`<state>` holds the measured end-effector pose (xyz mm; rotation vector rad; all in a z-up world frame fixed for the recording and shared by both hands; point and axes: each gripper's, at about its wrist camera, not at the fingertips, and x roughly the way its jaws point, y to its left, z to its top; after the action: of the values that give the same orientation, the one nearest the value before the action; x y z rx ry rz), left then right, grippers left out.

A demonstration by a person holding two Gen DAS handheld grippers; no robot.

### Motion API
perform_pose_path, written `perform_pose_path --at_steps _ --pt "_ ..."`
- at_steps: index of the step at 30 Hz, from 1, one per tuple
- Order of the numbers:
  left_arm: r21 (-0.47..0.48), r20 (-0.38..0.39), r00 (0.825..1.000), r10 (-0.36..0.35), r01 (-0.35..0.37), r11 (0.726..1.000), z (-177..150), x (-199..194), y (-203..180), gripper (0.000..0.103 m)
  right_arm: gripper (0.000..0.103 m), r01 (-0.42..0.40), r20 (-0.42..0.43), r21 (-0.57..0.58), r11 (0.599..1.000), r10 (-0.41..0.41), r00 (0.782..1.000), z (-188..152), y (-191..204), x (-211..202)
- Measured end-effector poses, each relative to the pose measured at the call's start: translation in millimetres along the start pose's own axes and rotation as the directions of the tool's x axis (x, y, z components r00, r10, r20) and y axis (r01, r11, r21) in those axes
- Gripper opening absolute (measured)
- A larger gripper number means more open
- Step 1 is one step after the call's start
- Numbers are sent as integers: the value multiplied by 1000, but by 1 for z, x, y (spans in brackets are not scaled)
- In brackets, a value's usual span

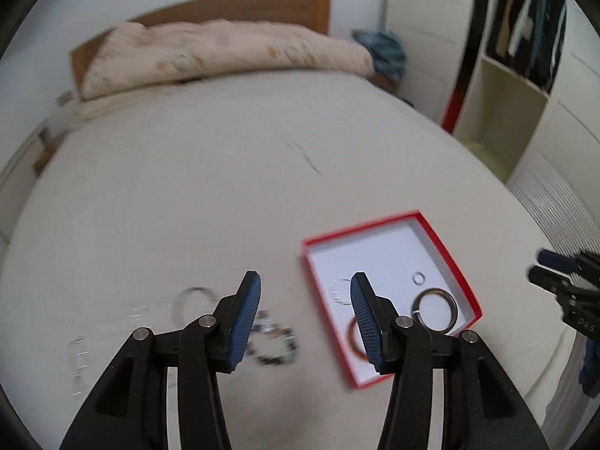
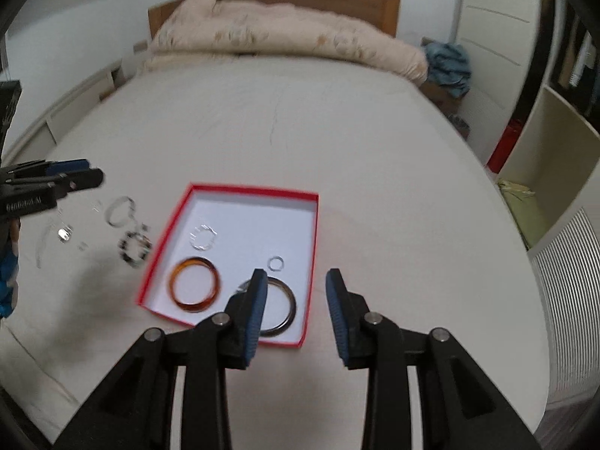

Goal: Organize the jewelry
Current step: 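Withdraw both tools and approach the silver chain and beaded bracelet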

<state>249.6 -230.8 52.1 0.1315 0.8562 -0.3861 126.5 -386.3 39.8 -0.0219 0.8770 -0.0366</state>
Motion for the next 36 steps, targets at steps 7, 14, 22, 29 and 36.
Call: perform_pose_path --at_steps 7,14,22,29,36 --pt "-40 58 986 159 -157 987 -22 -124 63 59 31 -29 104 22 999 26 994 -19 31 -92" --pt "-104 130 961 246 -233 967 -72 -237 126 62 31 -81 221 20 997 74 972 -32 74 -169" --pt "-177 215 913 345 -311 934 -123 -327 162 72 31 -99 313 -47 994 108 943 -43 125 -237" --pt "-241 263 880 396 -338 910 -156 -383 184 73 31 -113 359 -105 988 144 922 -49 162 -271" --pt "-272 270 858 436 -367 890 -173 -399 195 73 31 -136 376 -135 981 178 909 -51 180 -285"
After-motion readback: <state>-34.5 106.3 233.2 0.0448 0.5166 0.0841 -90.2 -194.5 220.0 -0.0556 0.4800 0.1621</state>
